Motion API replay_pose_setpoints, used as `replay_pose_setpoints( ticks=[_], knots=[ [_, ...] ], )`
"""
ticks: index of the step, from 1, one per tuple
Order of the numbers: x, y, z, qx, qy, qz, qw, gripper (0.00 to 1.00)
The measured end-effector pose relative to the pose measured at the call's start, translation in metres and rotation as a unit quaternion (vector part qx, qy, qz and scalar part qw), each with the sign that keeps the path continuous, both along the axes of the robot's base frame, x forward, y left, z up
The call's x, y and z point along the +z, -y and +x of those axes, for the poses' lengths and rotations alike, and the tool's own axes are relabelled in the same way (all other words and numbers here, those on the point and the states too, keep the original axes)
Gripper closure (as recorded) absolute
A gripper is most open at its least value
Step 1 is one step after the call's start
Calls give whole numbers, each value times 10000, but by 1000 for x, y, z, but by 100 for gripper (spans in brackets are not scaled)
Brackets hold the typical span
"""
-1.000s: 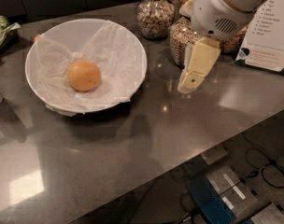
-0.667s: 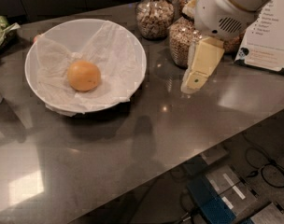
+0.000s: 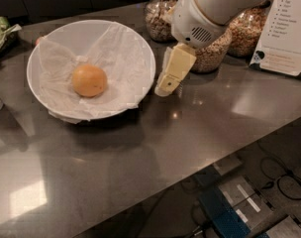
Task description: Pick orange from white bowl
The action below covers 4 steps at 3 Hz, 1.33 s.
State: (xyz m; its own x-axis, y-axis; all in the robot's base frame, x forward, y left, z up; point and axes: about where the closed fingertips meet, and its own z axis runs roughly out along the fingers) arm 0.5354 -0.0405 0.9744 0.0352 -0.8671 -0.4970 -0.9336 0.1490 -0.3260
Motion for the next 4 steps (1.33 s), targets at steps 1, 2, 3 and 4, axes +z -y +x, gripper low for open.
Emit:
replay_pose_setpoints(
  ticks=[1,2,3,4],
  knots=[
    [-7,-55,26,426,-258,905,9947,0],
    [-25,-82,44,610,-639,1449,9855,0],
    [-25,-82,44,611,-640,1451,9855,0],
    [-40,-103,55,689,-691,1689,9808,0]
  ],
)
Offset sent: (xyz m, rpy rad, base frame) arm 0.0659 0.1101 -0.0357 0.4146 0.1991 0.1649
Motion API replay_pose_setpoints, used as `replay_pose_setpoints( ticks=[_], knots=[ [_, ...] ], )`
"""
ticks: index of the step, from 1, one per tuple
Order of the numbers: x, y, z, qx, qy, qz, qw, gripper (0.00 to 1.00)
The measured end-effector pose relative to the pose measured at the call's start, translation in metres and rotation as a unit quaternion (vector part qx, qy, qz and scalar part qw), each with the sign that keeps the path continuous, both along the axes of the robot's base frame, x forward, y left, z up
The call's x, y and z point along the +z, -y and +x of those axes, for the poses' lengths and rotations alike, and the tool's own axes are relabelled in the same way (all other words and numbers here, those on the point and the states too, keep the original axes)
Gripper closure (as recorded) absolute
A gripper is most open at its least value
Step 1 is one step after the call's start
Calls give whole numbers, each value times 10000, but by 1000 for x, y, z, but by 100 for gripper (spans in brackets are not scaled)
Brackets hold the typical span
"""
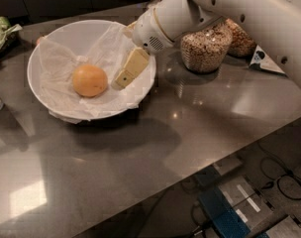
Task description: Pick orange from white bowl
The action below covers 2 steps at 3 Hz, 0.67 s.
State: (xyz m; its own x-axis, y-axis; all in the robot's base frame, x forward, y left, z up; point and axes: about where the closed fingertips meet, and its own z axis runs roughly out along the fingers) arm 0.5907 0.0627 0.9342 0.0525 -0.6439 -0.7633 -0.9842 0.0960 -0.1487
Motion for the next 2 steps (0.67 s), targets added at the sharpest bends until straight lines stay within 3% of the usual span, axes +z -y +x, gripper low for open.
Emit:
replay_pose_setpoints(
  ticks=[2],
  knots=[
    [-48,-62,8,514,-333,-349,9975,0]
  ],
)
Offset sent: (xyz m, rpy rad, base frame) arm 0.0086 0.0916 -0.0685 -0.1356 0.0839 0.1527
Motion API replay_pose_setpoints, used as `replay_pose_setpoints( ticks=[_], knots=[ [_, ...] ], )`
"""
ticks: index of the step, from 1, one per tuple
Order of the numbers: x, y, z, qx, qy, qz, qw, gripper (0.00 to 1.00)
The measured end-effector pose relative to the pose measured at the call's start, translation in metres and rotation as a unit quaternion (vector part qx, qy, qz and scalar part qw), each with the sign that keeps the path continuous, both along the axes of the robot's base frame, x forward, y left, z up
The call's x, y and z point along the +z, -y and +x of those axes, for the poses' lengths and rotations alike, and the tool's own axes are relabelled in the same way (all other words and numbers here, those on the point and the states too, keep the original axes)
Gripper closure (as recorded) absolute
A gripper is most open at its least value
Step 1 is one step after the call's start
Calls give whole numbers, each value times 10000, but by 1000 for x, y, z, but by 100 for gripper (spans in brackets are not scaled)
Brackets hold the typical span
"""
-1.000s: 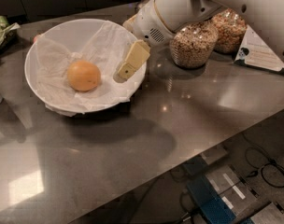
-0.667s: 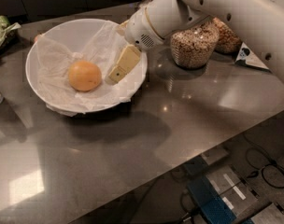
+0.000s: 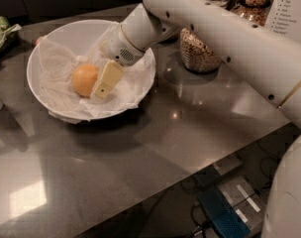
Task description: Pick orange from white bowl
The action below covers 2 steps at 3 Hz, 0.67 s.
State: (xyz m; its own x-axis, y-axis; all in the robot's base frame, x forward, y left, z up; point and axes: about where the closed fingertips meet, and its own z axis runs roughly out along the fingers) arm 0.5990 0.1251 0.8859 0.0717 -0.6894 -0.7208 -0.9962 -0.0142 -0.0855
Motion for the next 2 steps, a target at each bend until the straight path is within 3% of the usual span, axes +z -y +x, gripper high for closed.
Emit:
replay_pose_setpoints(
  ticks=[1,2],
  knots=[
    [-9,-12,-2,-5,128,-379,9992,14],
    [-10,-17,-4,-92,321,-675,9972,13]
  ],
)
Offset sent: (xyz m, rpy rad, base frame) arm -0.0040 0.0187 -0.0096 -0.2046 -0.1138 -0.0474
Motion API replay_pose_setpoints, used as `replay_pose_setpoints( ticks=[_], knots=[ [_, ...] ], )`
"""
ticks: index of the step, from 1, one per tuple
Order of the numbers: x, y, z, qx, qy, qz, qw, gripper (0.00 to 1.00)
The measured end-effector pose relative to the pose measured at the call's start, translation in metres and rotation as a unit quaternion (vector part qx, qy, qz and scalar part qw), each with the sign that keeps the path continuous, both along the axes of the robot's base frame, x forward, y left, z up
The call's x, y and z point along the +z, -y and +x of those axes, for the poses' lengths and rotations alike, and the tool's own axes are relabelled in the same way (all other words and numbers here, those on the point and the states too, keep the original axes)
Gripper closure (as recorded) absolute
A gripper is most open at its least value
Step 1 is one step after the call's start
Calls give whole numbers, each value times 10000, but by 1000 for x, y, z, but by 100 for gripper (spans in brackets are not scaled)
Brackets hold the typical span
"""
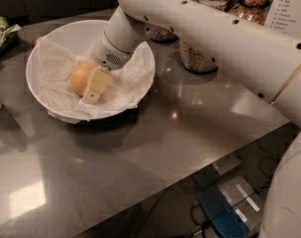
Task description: Pick orange from white bowl
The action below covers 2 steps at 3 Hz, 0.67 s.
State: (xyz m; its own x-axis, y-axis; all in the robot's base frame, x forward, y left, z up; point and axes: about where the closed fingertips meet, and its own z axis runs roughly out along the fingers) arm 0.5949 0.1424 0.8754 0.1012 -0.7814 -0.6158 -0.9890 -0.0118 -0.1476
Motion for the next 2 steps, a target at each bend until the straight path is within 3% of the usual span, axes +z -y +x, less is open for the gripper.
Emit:
replay_pose_setpoints(
  ticks=[2],
  knots=[
    [-4,-3,4,-271,259,-248,9990,13]
  ],
)
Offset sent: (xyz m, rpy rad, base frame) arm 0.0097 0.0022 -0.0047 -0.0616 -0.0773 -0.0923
